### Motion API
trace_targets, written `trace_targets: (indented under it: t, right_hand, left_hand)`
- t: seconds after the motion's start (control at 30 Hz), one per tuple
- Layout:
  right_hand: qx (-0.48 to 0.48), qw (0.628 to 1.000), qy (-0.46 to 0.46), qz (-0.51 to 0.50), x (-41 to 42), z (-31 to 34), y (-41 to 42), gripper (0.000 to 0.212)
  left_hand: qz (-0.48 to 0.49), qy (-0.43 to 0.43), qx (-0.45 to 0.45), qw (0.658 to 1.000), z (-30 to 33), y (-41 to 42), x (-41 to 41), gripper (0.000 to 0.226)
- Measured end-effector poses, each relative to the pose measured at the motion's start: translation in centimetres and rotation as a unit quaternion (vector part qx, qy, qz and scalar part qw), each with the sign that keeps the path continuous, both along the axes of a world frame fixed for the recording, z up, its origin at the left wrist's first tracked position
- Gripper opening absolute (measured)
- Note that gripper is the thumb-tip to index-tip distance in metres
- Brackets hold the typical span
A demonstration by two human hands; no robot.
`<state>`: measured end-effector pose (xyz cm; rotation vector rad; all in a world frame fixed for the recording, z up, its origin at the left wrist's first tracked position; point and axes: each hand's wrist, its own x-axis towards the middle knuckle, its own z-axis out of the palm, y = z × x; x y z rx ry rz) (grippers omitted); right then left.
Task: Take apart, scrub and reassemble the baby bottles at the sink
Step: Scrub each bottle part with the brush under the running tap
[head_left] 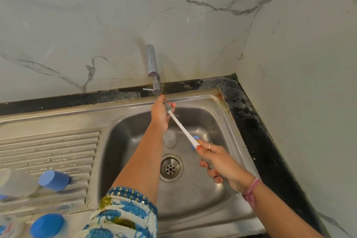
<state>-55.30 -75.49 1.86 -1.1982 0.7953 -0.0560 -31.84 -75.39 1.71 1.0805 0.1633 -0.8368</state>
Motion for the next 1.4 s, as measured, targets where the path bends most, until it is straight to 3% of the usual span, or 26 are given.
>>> trace_targets:
  t: [0.07,0.13,0.17,0.23,0.3,0.33,0.37,0.4,0.43,0.47,0.57,0.63,0.7,0.83,1.0,1.2,1.4]
  right_hand:
    - [0.281,0.957,-0.074,-0.012,-0.8,0.3,0.1,0.036]
    - [0.395,0.911,-0.118,0.004,-1.2,0.4,0.4,0.036]
    - [0.399,0.909,-0.117,0.008,-1.2,0.6,0.6,0.036]
    - [0.294,0.954,-0.055,0.011,-0.9,0.9,0.9,0.034]
    - [0.023,0.998,0.056,0.033,-0.8,1.5,1.1,0.033]
    - [-0.151,0.979,0.121,0.062,-0.9,1.5,1.1,0.035]
    - [-0.319,0.928,0.164,0.099,-1.3,1.2,1.0,0.038]
    - [-0.436,0.870,0.189,0.130,-1.7,1.0,0.9,0.041]
    - [-0.473,0.849,0.192,0.132,-2.1,0.9,0.8,0.041]
    - [-0.471,0.851,0.191,0.133,-2.4,0.9,0.8,0.040]
    - [-0.370,0.908,0.162,0.107,-2.7,1.0,0.1,0.034]
    - [-0.277,0.949,0.131,0.072,-2.8,1.1,-0.1,0.028]
    - [-0.226,0.967,0.109,0.043,-2.8,1.2,-0.4,0.022]
    - [-0.224,0.971,0.086,0.010,-2.8,1.6,-0.6,0.025]
    - [-0.187,0.981,0.059,0.004,-2.0,1.7,-0.5,0.027]
    - [-0.213,0.975,0.056,0.008,-0.5,2.2,-0.7,0.036]
    - [-0.187,0.978,0.079,0.037,0.8,1.7,-0.5,0.043]
  left_hand:
    - [-0.016,0.078,-0.145,0.986,-0.2,0.9,-0.1,0.026]
    - [0.000,0.136,-0.215,0.967,-0.2,1.1,-0.3,0.027]
    - [0.010,0.149,-0.205,0.967,-0.1,0.9,-0.2,0.028]
    - [0.022,0.145,-0.117,0.982,0.1,0.8,0.0,0.031]
    - [0.027,0.121,-0.027,0.992,-0.2,0.7,0.1,0.034]
    - [0.029,0.105,0.011,0.994,-0.5,0.8,0.2,0.036]
    - [0.028,0.083,0.050,0.995,-0.8,0.9,0.3,0.037]
    - [0.028,0.058,0.087,0.994,-1.1,0.9,0.5,0.037]
    - [0.027,0.030,0.120,0.992,-1.2,0.9,0.7,0.038]
    - [0.018,0.007,0.149,0.989,-1.2,0.9,0.9,0.041]
    - [-0.041,-0.044,0.172,0.983,-1.2,0.9,0.7,0.054]
    - [-0.076,-0.069,0.153,0.983,-1.2,0.8,0.3,0.051]
    - [-0.100,-0.086,0.139,0.981,-1.2,0.9,0.2,0.039]
    - [-0.080,-0.056,0.081,0.992,-1.1,1.7,0.8,0.014]
    - [-0.074,-0.050,0.084,0.992,-0.4,2.0,0.7,0.022]
    - [-0.087,-0.049,0.004,0.995,0.2,2.9,0.6,0.030]
    - [-0.028,-0.113,0.079,0.990,0.2,4.1,0.8,0.023]
